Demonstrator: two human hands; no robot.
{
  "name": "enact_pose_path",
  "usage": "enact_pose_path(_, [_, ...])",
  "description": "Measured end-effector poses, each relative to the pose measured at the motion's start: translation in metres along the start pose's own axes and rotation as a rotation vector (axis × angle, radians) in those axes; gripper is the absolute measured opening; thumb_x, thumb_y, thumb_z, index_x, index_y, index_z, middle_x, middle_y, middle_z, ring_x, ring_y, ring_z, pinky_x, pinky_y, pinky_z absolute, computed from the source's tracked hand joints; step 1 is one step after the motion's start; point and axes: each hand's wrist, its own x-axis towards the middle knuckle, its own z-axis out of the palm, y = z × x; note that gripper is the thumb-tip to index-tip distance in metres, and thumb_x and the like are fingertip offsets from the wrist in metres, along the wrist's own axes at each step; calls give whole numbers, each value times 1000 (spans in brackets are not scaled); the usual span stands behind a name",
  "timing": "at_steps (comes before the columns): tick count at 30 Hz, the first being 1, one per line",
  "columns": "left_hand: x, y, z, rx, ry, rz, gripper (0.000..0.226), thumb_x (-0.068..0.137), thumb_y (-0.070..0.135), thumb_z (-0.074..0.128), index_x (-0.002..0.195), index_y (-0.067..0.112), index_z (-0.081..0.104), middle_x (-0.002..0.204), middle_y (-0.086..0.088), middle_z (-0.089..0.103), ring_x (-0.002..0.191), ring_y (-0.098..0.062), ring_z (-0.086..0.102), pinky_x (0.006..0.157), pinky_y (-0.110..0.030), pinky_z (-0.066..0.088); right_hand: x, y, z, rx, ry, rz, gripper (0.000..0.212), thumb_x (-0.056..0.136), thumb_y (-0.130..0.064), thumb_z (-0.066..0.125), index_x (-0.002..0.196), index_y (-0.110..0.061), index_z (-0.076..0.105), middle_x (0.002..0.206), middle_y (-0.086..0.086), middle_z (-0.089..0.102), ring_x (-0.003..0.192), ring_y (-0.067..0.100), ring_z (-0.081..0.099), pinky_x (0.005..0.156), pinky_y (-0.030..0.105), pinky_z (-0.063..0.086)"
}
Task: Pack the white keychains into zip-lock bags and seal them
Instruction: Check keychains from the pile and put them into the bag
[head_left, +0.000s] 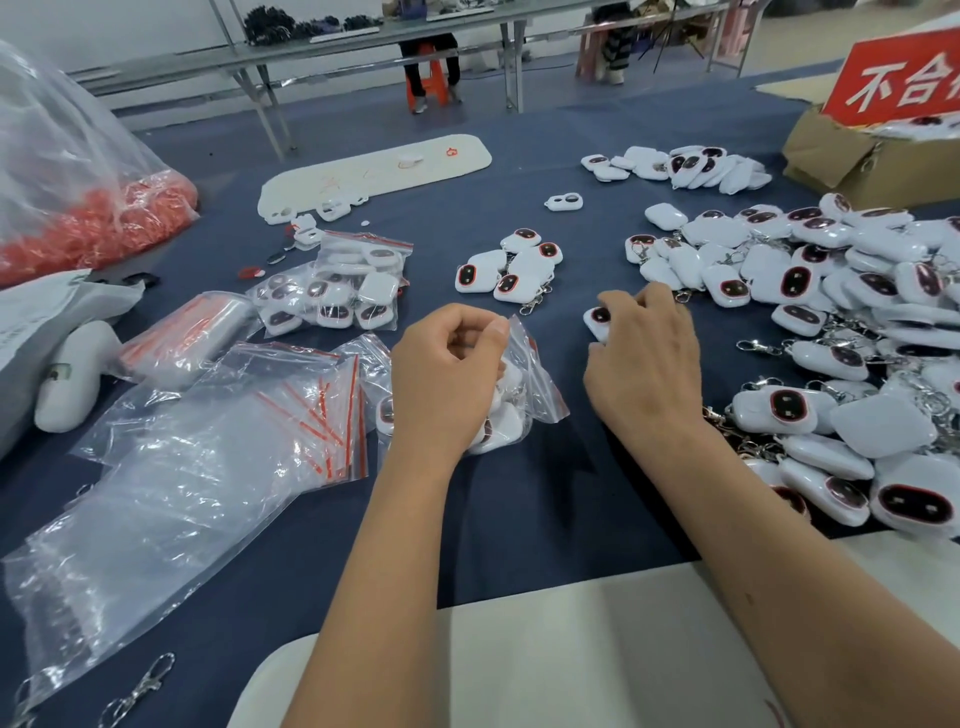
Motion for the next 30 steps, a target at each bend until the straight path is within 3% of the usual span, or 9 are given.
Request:
enact_pose_path(5, [0,-1,0,-5,-5,2,9,95,18,69,89,14,74,81,-2,75,70,-22,72,81,-49,61,4,7,-1,265,-18,111,37,93,-29,77,128,-18,70,124,14,59,116,33,56,97,35,40])
enact_pose_path(10, [1,-3,0,-10,-11,9,9,95,18,69,88,14,75,81,-2,74,72,-24,72,80,-48,61,-2,5,0,474,54,99,54,92,-24,79,142,-14,61,118,5,70,110,27,62,103,42,47])
enact_pose_path(13, [2,-3,-1,-36,-26,6,11,97,20,69,90,15,76,82,-1,75,70,-20,72,78,-43,63,-17,-13,-3,650,160,-50,59,91,-23,81,144,-13,59,111,-6,68,97,16,60,94,36,51])
enact_pose_path(16, [2,-3,-2,-117,-51,-10,12,99,20,67,93,15,77,80,0,76,66,-16,69,71,-35,62,-31,-26,-3,609,239,-250,57,91,-27,81,142,-12,60,114,-5,65,104,21,59,88,33,49])
enact_pose_path(22, [3,-4,-7,-232,-113,-4,10,96,11,70,98,13,80,84,-6,78,70,-16,70,68,-29,59,-38,-28,6,669,188,-291,61,81,-11,89,137,-7,65,111,0,54,91,6,56,83,5,43])
enact_pose_path(25, [3,-6,-7,-237,-129,24,11,96,10,70,98,15,80,86,-2,80,76,-14,72,67,-26,58,-37,-28,6,742,155,-283,56,80,-12,89,132,-10,69,109,0,56,95,2,60,80,10,49])
enact_pose_path(30, [3,-6,-7,-267,-129,39,11,96,8,70,99,10,80,88,-2,80,78,-9,73,65,-21,55,-36,-28,5,871,86,-255,50,80,-11,89,126,-13,71,109,1,63,99,13,69,80,28,60])
